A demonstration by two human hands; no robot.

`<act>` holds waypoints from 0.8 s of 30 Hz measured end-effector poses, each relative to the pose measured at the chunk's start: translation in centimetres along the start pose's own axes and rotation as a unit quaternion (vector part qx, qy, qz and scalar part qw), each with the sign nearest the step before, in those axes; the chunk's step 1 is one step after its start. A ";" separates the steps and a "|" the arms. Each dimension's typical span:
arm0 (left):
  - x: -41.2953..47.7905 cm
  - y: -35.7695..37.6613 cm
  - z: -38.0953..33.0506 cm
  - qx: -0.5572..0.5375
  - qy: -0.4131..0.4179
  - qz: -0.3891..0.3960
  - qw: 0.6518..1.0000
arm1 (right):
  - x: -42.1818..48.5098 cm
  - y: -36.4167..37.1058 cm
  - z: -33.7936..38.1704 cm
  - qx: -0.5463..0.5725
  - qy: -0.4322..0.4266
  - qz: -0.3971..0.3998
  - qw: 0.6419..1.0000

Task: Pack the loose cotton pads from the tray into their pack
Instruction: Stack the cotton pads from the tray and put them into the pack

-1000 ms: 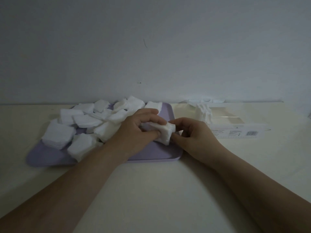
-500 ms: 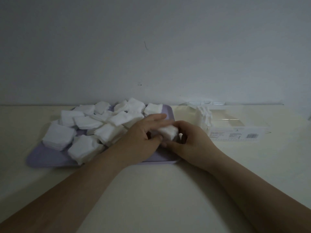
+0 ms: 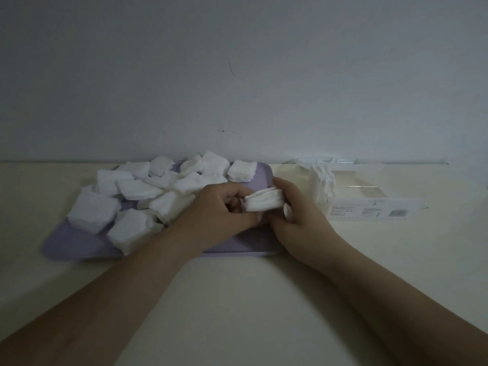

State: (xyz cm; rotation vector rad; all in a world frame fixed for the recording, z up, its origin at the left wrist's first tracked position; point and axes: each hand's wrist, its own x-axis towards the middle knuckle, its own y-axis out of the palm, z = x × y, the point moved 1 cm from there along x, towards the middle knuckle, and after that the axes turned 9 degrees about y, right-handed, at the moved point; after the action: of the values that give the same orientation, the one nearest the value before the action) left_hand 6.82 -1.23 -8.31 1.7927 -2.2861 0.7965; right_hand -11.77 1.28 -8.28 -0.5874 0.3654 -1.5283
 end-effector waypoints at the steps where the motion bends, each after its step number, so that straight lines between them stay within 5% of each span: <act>1: -0.1 0.1 0.0 -0.009 -0.003 0.005 1.000 | 0.0 0.2 -0.1 -0.006 0.007 0.015 1.000; 8: -0.1 0.0 -0.1 0.001 -0.003 0.001 1.000 | -0.3 0.6 0.1 -0.057 0.003 0.078 0.995; 14: -0.2 0.0 -0.5 0.091 0.040 -0.033 0.994 | -0.6 -0.4 0.6 -0.006 -0.043 0.025 0.999; 24: -0.2 -0.3 -0.7 0.182 -0.003 0.013 0.983 | -0.2 0.8 -0.8 -0.140 -0.099 0.092 0.981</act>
State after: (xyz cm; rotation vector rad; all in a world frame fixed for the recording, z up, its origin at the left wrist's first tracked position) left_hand 7.03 -0.81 -7.71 1.9061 -2.2864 1.2857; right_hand -11.58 1.31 -9.46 -0.8957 0.4718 -1.2371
